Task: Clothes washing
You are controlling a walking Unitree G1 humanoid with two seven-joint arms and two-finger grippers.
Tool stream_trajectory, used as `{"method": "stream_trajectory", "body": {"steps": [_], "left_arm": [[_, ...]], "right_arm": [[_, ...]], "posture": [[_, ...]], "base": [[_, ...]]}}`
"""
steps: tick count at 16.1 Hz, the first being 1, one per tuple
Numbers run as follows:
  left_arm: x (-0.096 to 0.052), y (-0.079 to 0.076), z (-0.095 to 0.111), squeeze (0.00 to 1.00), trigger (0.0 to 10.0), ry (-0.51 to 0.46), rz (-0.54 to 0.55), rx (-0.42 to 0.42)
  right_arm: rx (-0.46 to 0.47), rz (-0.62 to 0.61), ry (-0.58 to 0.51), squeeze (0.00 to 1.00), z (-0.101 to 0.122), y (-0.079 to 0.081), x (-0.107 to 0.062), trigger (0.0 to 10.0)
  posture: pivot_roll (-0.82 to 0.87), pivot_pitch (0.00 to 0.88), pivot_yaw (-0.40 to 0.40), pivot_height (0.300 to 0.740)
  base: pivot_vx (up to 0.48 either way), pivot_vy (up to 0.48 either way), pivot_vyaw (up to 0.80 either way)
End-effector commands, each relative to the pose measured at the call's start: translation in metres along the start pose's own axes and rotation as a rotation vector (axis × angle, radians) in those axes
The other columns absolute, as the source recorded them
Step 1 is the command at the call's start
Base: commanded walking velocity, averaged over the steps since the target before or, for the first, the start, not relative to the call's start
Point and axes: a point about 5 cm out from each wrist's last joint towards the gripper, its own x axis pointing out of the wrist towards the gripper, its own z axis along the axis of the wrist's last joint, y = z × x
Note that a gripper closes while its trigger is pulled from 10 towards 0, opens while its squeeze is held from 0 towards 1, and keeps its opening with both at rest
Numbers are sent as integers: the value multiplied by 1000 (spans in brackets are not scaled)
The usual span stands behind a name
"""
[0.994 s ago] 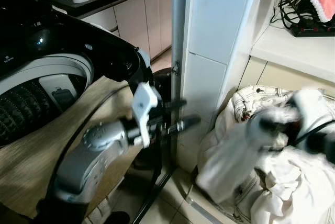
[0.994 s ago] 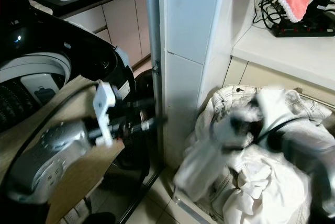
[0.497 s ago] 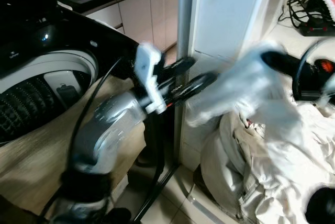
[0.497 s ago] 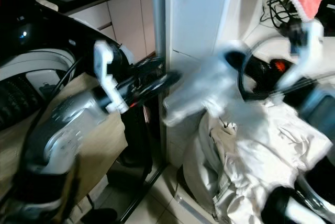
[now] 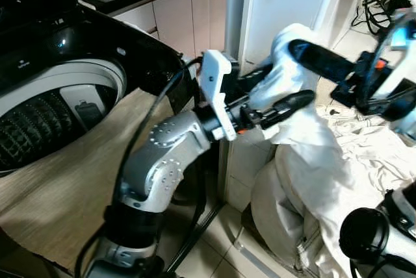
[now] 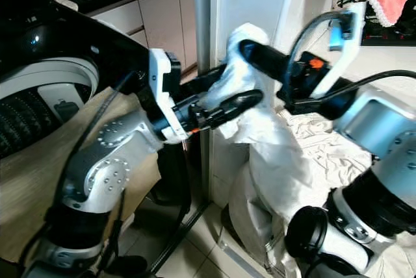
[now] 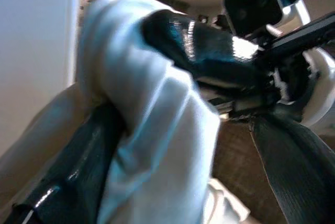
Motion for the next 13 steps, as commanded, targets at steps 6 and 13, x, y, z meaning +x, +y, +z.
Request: {"method": "stream_trajectory", "body": {"steps": [6, 13], "left_arm": [[1, 0, -6, 0, 0, 51, 22, 44], [-3, 9, -2, 0, 0, 22, 76, 52]], "right_arm": [[-10, 28, 15, 0, -1, 7, 7, 0], [-3, 15, 11, 0, -3, 8, 8, 0]], "posture": [[-143, 0, 42, 740], [-141, 0, 49, 740]], "base": [[0, 0, 0], [0, 0, 0]]}}
